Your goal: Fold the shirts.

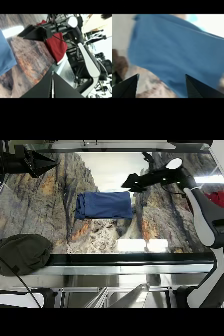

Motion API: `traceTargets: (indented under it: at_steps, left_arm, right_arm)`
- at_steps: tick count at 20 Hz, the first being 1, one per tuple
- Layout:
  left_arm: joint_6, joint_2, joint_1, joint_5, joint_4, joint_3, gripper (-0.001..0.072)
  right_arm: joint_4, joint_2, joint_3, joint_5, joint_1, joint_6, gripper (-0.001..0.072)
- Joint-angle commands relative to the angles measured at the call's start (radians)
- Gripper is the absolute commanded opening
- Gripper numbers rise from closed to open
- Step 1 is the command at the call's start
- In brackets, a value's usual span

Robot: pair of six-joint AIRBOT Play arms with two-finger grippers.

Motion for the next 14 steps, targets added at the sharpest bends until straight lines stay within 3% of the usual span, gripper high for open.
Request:
traceTargets:
  at_steps: [1,10,11,12,14]
  left_arm:
    - [0.002,0.001,0.000,-0.002,0.002,0.000,0.0007]
    - [0.013,0.001,-0.001,-0.006,0.002,0.000,0.0007]
    - [0.012,0.001,-0.001,-0.006,0.002,0.000,0.0007]
    - [0.012,0.001,-0.001,-0.006,0.002,0.000,0.0007]
    - [0.012,0.001,-0.001,-0.006,0.002,0.000,0.0007]
  right_arm:
    - [-0.124,-0.047,0.000,0.058,-0.073,0.082,0.0631]
    - [-0.030,-0.201,0.000,0.051,0.015,0.035,0.0628]
    - [-0.021,-0.204,0.000,0.040,0.034,0.027,0.0577]
    - [-0.021,-0.207,0.000,0.026,0.053,0.026,0.0476]
    - [-0.019,-0.208,0.000,0.003,0.081,0.027,0.0441]
